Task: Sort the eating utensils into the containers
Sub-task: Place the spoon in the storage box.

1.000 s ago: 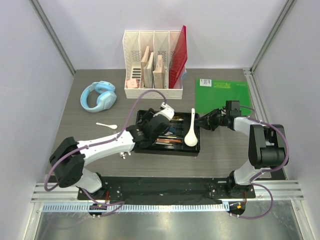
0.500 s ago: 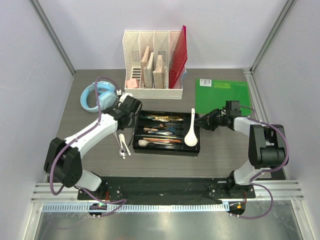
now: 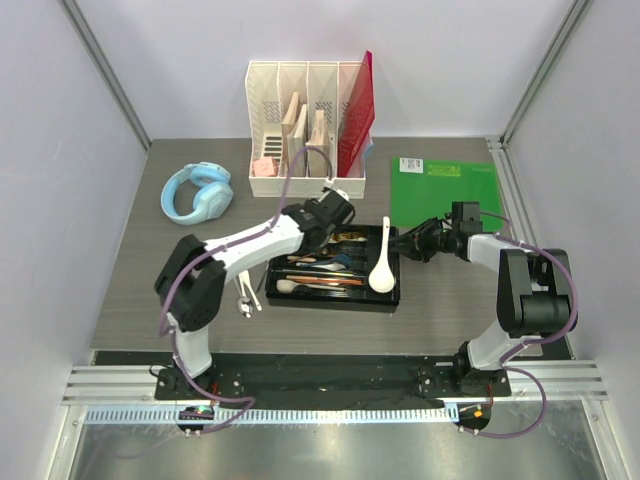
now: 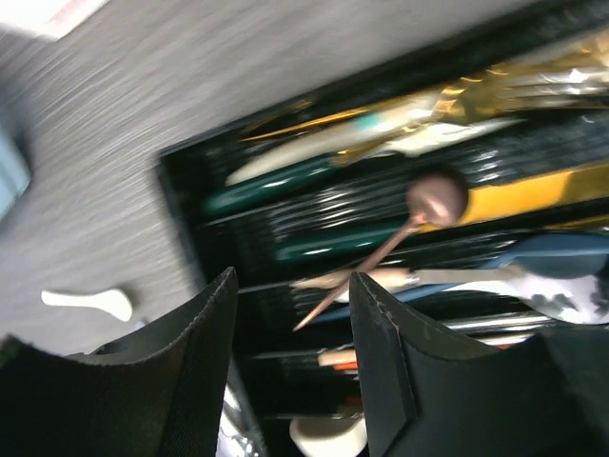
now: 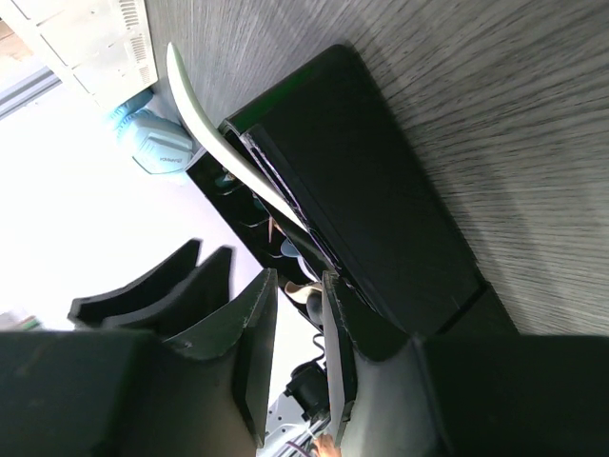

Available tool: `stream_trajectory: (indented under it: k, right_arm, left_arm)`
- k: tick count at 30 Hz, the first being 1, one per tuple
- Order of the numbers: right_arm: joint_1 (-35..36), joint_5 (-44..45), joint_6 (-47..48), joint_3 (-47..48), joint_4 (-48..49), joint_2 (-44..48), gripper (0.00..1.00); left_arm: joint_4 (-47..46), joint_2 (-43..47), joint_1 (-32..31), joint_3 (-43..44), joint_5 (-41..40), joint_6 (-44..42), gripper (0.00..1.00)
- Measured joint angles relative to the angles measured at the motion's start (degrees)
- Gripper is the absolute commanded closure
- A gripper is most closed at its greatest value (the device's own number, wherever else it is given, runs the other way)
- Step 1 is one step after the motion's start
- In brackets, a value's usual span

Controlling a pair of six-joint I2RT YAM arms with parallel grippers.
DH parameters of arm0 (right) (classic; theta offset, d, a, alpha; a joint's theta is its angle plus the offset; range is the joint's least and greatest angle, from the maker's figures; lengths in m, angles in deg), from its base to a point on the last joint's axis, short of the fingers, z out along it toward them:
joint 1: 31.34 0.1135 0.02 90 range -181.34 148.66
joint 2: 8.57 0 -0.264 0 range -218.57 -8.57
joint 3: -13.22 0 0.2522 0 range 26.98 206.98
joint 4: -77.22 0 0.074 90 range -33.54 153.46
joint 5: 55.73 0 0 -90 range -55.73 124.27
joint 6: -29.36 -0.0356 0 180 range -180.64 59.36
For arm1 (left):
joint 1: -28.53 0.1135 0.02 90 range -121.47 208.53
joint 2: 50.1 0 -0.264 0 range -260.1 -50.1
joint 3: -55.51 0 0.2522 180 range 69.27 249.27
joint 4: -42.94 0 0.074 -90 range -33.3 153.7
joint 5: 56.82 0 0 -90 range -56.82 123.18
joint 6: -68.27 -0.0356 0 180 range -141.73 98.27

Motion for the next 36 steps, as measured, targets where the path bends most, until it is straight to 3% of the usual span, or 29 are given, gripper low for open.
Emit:
stream_trajectory:
  k: [7,14,17,22,33,36]
  right_arm:
    - [0.02,-0.55,0.17,-0.37,0.17,0.0,0.68]
    - [0.0,-1.09,0.2,-0.74,0.48,0.0,0.68]
    - [0.02,-1.11,0.22,-0.76,0.48,-0.02,0.68]
    - [0.02,-1.27,0.24,-0.85,0.63,-0.02,0.68]
    - [0.02,-1.53,0.39,-0.96,0.68,-0.09,0.68]
    - [0.0,-1.62,0.39,-0.96,0.7,-0.15,0.69]
  left_arm:
    - [-0.87,-9.05,-3.06,3.34,-0.02,-4.57,0.5]
    - [-2.12,-11.13,-2.67,3.5,-0.02,-8.04,0.53]
    - [-2.34,-11.56,-2.6,3.52,0.46,-8.87,0.61]
    - [-3.17,-11.91,-2.6,3.52,2.4,-9.14,0.65]
    - [-3.74,-12.11,-2.43,3.26,7.45,-10.16,0.99]
    - [-3.89,-12.11,-2.43,3.06,7.74,-10.43,1.0]
